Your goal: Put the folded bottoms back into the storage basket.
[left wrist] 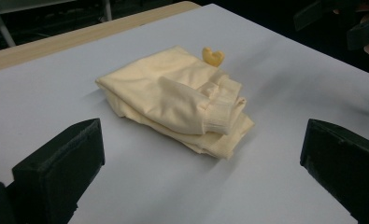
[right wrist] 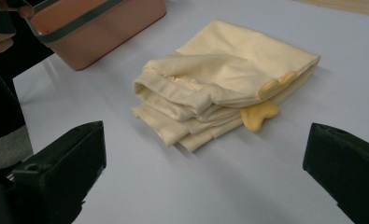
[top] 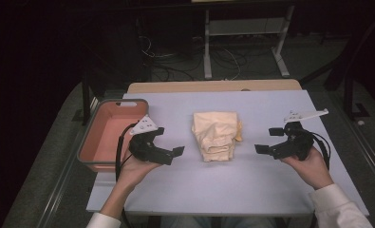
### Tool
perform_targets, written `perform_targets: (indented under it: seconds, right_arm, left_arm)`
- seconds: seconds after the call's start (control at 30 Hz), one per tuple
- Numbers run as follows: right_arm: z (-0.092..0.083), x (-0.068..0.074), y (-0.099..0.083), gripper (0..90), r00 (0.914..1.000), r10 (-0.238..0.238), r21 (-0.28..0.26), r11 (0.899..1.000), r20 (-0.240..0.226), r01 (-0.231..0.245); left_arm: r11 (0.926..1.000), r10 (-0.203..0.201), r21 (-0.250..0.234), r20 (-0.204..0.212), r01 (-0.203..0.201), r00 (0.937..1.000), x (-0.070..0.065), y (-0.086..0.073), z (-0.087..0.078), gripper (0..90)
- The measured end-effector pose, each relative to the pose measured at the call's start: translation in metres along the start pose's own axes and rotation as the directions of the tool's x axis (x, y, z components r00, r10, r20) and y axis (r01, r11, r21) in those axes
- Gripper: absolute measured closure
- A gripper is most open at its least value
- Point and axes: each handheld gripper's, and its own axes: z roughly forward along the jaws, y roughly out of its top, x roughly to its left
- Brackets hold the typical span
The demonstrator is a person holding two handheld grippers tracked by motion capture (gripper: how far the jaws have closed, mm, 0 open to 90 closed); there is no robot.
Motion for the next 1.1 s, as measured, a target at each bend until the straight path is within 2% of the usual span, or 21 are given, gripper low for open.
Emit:
perform_targets:
  seconds: [0.4,0.73,1.1]
  right_arm:
    - [0.012,-0.004,0.011,0.0,0.9999,0.005,0.012,1.0,-0.013,-0.005]
    - [0.017,-0.007,0.02,0.0,0.9998,0.009,0.016,1.0,-0.019,-0.009]
    - [0.027,-0.011,0.031,0.0,0.9996,0.013,0.022,1.0,-0.024,-0.013]
  left_arm:
    - [0.9997,-0.024,-0.009,-0.006,0.024,0.9997,0.009,0.013,0.007,0.0]
    - [0.9997,-0.023,-0.005,-0.007,0.022,0.9997,0.012,0.023,0.013,0.0]
    - [0.9986,-0.053,-0.004,-0.013,0.053,0.9985,0.024,0.033,0.022,0.0]
